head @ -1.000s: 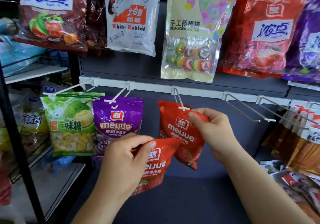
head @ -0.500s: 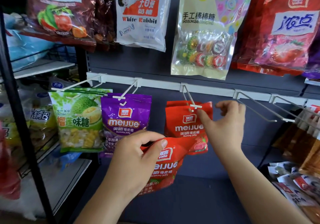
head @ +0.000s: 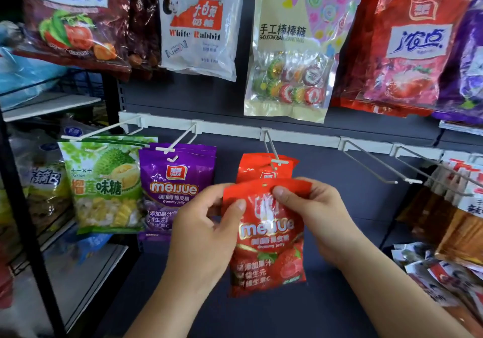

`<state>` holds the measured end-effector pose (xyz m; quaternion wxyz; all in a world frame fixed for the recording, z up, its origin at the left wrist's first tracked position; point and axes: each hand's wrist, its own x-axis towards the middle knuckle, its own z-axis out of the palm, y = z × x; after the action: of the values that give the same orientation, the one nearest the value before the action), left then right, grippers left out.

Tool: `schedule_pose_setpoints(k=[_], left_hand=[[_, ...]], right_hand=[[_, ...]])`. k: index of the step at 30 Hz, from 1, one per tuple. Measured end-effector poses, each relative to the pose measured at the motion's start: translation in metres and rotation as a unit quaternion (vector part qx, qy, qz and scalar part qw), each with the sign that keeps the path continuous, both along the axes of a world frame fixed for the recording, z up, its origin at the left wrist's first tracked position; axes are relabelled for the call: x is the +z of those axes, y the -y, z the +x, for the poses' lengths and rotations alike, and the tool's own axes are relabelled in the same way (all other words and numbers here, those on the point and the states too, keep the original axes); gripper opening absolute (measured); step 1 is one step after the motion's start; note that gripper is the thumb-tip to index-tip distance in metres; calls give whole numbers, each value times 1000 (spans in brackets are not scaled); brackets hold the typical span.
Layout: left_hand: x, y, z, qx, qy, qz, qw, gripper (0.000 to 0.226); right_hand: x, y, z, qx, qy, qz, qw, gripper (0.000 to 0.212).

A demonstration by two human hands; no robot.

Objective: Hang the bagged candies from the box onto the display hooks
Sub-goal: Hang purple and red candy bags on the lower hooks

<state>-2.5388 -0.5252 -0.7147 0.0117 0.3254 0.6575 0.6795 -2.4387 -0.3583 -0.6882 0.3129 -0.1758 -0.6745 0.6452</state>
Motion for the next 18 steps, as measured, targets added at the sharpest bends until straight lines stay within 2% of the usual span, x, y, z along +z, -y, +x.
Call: schedule_pose_setpoints(k=[2, 6, 18], left_hand=[[-3, 0, -4, 27, -8, -9, 1000, 26], [-10, 0, -7, 34, -3, -33, 999, 26], [-20, 1, -5, 9, -12, -57, 998, 26]], right_hand=[[6, -4, -2, -40, -18, -28, 999, 15], [10, -5, -10, -95, -15, -1, 995, 13], [2, -20, -30, -174, 13, 34, 984, 15]])
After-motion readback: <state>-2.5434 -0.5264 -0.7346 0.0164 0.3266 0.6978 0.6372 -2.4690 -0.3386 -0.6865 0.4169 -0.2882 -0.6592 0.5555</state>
